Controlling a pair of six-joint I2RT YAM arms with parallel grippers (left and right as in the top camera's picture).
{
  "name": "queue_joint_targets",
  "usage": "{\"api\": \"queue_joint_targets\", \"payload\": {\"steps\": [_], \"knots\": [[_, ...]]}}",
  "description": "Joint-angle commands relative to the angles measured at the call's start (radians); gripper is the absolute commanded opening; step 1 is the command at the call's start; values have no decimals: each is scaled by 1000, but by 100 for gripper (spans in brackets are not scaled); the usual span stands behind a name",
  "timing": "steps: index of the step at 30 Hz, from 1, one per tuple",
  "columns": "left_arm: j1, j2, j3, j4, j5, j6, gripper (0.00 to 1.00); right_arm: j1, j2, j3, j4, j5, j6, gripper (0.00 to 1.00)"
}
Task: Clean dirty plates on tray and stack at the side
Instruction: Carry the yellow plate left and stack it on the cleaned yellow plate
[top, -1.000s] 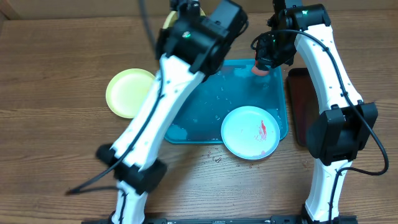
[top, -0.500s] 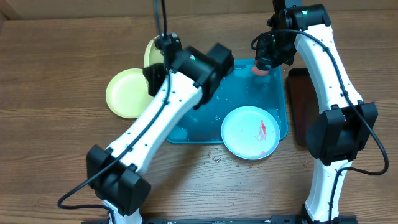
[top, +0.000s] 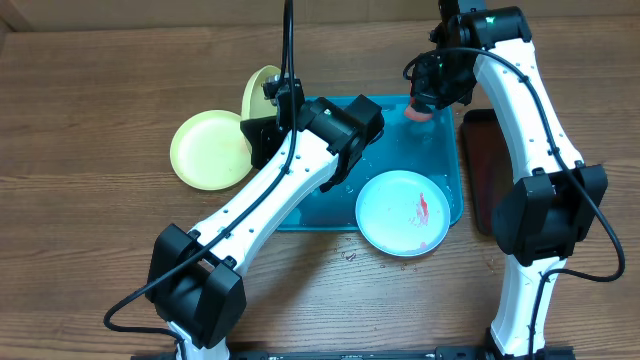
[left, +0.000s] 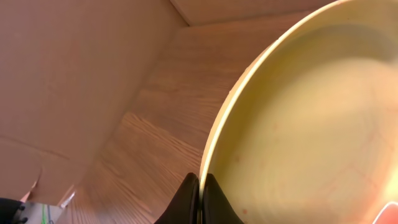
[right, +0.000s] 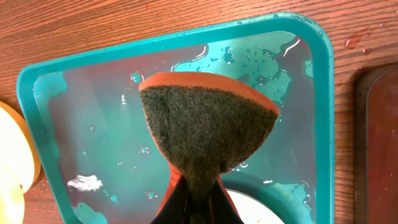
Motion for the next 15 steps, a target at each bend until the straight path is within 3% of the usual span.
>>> {"api": "queue_joint_targets", "payload": {"steps": [1,6,9,15], "knots": [[-1,-6,-3,1,-72,-21,4,-4,-25,18,5,3,-3,4],[6,-6,-3,1,2,-5,4,-4,-25,18,5,3,-3,4],[38,-10,-3,2,123,33,4,-4,-25,18,5,3,-3,4],[205,-39,-3,70,432,249,4,-4,-25,18,8,3,-4,4]]}}
